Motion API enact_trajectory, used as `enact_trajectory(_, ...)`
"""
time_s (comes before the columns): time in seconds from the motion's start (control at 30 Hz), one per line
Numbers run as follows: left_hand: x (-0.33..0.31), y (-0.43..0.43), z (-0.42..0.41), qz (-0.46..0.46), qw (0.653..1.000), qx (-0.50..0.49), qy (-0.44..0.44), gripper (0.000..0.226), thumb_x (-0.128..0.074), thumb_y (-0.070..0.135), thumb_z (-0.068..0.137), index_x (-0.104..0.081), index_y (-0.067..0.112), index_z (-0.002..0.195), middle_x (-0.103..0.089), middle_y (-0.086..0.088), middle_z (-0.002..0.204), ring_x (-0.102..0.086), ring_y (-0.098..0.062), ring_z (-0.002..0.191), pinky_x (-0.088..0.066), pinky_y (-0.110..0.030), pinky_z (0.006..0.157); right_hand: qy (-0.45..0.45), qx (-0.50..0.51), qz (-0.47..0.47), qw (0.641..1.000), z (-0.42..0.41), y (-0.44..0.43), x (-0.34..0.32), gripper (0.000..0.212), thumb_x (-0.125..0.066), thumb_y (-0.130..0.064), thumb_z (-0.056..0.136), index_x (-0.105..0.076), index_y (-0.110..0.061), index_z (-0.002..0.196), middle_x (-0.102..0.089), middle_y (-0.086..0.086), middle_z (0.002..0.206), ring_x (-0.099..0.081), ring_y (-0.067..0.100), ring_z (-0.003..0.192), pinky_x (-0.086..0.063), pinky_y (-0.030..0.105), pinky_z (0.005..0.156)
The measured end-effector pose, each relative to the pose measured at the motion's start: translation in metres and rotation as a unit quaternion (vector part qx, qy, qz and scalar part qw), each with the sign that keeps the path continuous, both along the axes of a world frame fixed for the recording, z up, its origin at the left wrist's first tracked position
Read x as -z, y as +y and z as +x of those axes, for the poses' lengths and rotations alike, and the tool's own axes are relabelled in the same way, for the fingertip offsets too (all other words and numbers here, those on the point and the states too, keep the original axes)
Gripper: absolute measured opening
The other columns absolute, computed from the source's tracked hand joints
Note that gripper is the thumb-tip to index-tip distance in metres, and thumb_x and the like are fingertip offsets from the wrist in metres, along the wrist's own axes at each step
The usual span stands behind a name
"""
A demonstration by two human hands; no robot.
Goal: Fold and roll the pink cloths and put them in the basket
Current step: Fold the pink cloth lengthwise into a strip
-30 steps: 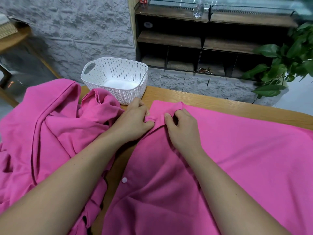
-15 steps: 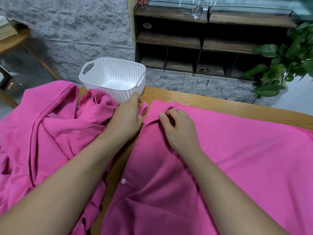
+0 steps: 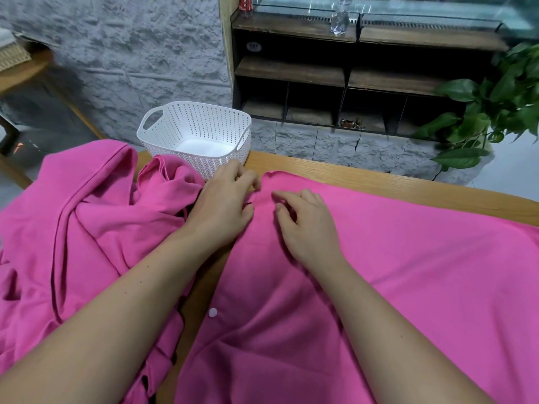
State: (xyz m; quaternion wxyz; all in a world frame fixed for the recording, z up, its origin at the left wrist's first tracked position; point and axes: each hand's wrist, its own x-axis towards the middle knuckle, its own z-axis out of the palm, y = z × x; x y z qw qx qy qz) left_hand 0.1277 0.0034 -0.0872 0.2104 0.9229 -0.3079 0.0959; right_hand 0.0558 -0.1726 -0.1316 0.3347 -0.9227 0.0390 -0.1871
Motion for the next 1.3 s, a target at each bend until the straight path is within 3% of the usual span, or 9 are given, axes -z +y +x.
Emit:
enact_trajectory(0.07,0.002,0.001,0.000,-0.006,0.999,-0.028,0.027,0.037,-0.067,0.010,0.082,-0.052,0.029,0.109,-0.042,0.006,0.107,-0.056,-0.024,0.092,-0.044,-0.037,0.072,0.000,0.005,0.001,1.000,0.000,0.001,0.000,0.035,-0.053,-0.036,0.098,-0.073,-0.028,0.125,-0.061,-0.001,0.096,-0.055,0.025,0.097,-0.049,0.046,0.089)
enact_trajectory(0.27,-0.001,0.001,-0.001,-0.009,0.994,-0.088,0.058,0.040,-0.068,0.012,0.080,-0.045,0.028,0.109,-0.048,0.008,0.109,-0.055,-0.022,0.089,-0.039,-0.036,0.071,0.003,0.009,0.003,1.000,0.001,0.000,0.001,0.035,-0.052,-0.039,0.098,-0.074,-0.027,0.122,-0.061,-0.002,0.097,-0.056,0.023,0.097,-0.049,0.045,0.090)
enact_trajectory(0.43,-0.007,0.001,-0.004,-0.040,0.993,-0.106,0.019,0.035,-0.048,-0.004,0.077,-0.043,0.022,0.099,-0.055,-0.002,0.100,-0.055,-0.034,0.082,-0.048,-0.052,0.072,0.000,0.001,-0.005,1.000,0.001,0.000,0.002,0.035,-0.054,-0.038,0.099,-0.073,-0.029,0.126,-0.057,-0.004,0.096,-0.054,0.022,0.098,-0.049,0.046,0.090)
enact_trajectory(0.57,-0.004,-0.002,-0.006,-0.055,0.997,-0.052,-0.018,0.027,-0.056,0.001,0.082,-0.053,0.022,0.099,-0.051,0.001,0.101,-0.058,-0.030,0.081,-0.050,-0.045,0.067,0.005,-0.004,-0.035,0.999,0.001,0.000,0.003,0.038,-0.054,-0.040,0.099,-0.070,-0.029,0.131,-0.058,-0.005,0.103,-0.052,0.022,0.103,-0.047,0.047,0.094)
enact_trajectory(0.67,0.002,-0.009,-0.008,-0.058,0.998,0.040,-0.006,0.020,-0.061,0.015,0.090,-0.064,0.021,0.109,-0.058,0.003,0.107,-0.063,-0.023,0.094,-0.054,-0.044,0.079,0.010,-0.006,-0.079,0.997,-0.002,0.000,0.001,0.040,-0.050,-0.041,0.102,-0.065,-0.030,0.137,-0.059,-0.005,0.114,-0.051,0.022,0.110,-0.043,0.046,0.095)
enact_trajectory(0.87,0.019,-0.012,-0.007,0.044,0.997,0.038,0.059,0.048,-0.054,0.038,0.097,-0.051,0.029,0.144,-0.062,0.003,0.141,-0.062,-0.023,0.126,-0.055,-0.046,0.097,0.029,-0.003,-0.138,0.990,-0.004,0.006,-0.002,0.041,-0.042,-0.040,0.103,-0.064,-0.027,0.136,-0.064,-0.007,0.130,-0.054,0.021,0.121,-0.039,0.045,0.098)
enact_trajectory(0.97,0.017,-0.016,-0.008,0.084,0.995,0.031,0.040,0.050,-0.047,0.042,0.096,-0.054,0.026,0.143,-0.065,0.000,0.137,-0.062,-0.026,0.124,-0.053,-0.048,0.099,0.027,-0.002,-0.119,0.993,-0.004,0.006,-0.003,0.035,-0.048,-0.034,0.101,-0.068,-0.026,0.128,-0.067,-0.006,0.126,-0.056,0.021,0.119,-0.041,0.045,0.097)
enact_trajectory(1.1,0.009,-0.027,-0.015,0.142,0.990,0.013,0.004,0.041,-0.051,0.036,0.097,-0.058,0.024,0.136,-0.063,-0.002,0.129,-0.059,-0.029,0.119,-0.052,-0.047,0.094,-0.011,0.059,0.039,0.997,-0.012,-0.004,-0.016,0.024,-0.057,-0.018,0.096,-0.073,-0.019,0.114,-0.071,0.000,0.113,-0.061,0.023,0.108,-0.048,0.046,0.097)
enact_trajectory(1.3,-0.012,-0.071,-0.036,0.152,0.988,0.029,-0.027,0.038,-0.057,0.033,0.096,-0.062,0.022,0.133,-0.064,-0.005,0.126,-0.061,-0.033,0.115,-0.053,-0.048,0.092,-0.005,0.043,0.002,0.999,-0.058,-0.055,-0.054,0.028,-0.058,-0.021,0.093,-0.072,-0.020,0.118,-0.068,0.001,0.116,-0.061,0.026,0.111,-0.051,0.044,0.098)
